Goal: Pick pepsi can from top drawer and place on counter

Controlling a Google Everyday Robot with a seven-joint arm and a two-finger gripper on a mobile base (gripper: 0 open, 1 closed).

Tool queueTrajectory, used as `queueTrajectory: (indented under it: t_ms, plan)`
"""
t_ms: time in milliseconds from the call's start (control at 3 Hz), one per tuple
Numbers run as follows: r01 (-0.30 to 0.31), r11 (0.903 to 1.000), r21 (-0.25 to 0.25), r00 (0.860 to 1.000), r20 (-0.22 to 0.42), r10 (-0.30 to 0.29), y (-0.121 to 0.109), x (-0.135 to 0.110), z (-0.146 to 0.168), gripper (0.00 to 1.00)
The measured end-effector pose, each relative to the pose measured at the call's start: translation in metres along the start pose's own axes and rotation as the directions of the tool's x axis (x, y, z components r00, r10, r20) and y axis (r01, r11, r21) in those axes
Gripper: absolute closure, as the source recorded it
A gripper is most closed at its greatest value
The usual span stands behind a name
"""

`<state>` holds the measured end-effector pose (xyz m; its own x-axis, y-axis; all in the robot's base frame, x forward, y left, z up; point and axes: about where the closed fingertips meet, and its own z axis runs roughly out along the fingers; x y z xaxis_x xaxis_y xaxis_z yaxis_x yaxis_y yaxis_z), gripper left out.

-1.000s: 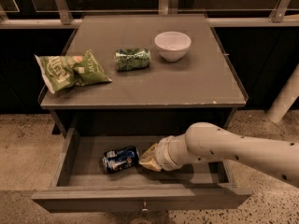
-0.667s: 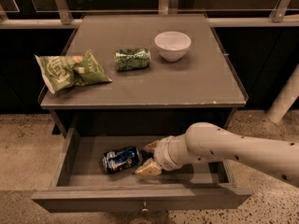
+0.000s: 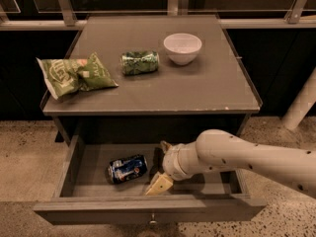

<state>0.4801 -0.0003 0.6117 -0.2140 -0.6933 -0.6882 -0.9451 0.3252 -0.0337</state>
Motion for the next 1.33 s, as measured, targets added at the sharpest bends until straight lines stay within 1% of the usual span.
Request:
queueTrajectory:
  t_ms: [333, 667, 1000, 1333]
  plan:
    - [0.013, 0.9998, -0.012, 1.000, 0.028, -0.012, 0.001, -0.010, 0.004, 0.00]
    - [0.056, 0.9977, -0.038, 0.995, 0.087, -0.052, 0.007, -0.039, 0.017, 0.00]
    - [0.100, 0.9929, -0.063, 0.987, 0.131, -0.091, 0.014, -0.065, 0.032, 0.00]
    - [0.133, 0.9869, -0.091, 0.982, 0.149, -0.119, 0.022, -0.079, 0.045, 0.00]
